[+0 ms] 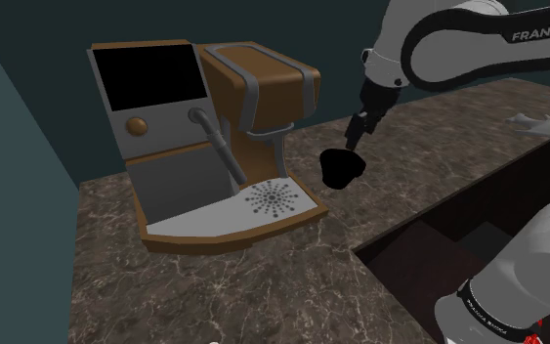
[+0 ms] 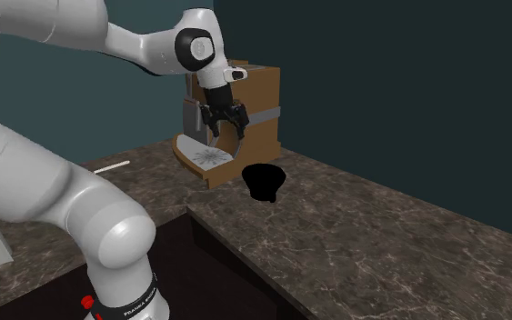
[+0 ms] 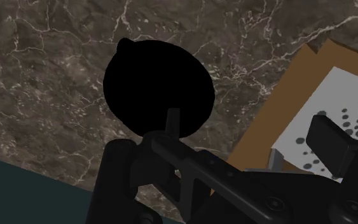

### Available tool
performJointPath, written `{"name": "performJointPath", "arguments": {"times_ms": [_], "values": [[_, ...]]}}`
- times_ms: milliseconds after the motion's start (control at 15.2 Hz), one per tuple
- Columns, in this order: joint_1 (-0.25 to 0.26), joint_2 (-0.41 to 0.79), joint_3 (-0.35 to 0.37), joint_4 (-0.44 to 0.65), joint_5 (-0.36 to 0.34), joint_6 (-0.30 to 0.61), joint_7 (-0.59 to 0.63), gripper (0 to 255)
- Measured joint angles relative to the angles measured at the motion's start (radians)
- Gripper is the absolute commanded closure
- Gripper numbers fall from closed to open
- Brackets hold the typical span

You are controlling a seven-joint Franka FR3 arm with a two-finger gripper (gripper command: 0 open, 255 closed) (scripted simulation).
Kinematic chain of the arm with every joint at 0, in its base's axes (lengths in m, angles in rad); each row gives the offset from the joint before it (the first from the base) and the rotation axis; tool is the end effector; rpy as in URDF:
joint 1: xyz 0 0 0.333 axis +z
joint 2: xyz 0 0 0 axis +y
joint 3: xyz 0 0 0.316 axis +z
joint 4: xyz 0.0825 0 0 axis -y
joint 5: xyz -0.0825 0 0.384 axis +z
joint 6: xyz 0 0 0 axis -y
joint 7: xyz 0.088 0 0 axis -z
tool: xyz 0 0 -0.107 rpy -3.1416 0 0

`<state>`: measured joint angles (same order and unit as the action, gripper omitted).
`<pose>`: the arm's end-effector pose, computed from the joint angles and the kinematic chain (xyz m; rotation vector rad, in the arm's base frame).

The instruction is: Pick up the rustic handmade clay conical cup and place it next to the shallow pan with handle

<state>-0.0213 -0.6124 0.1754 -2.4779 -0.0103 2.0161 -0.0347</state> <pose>0.3766 0.0638 0.5102 3.0191 0.2548 0.2244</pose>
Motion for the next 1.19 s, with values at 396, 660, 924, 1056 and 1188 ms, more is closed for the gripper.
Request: {"name": "performJointPath", "arguments": {"times_ms": [396,660,924,1056,1188], "values": [[-0.05,0.172,0.089,-0.036,-0.128,0.187,0.085,0],[-0.104,0.319,0.151,-0.031,-0.263,0.301,0.183,0],[-0.128,0.384,0.164,-0.041,-0.325,0.365,0.227,0],[-0.138,0.404,0.164,-0.048,-0.345,0.392,0.239,0],[-0.145,0.423,0.164,-0.054,-0.363,0.414,0.251,0]]}}
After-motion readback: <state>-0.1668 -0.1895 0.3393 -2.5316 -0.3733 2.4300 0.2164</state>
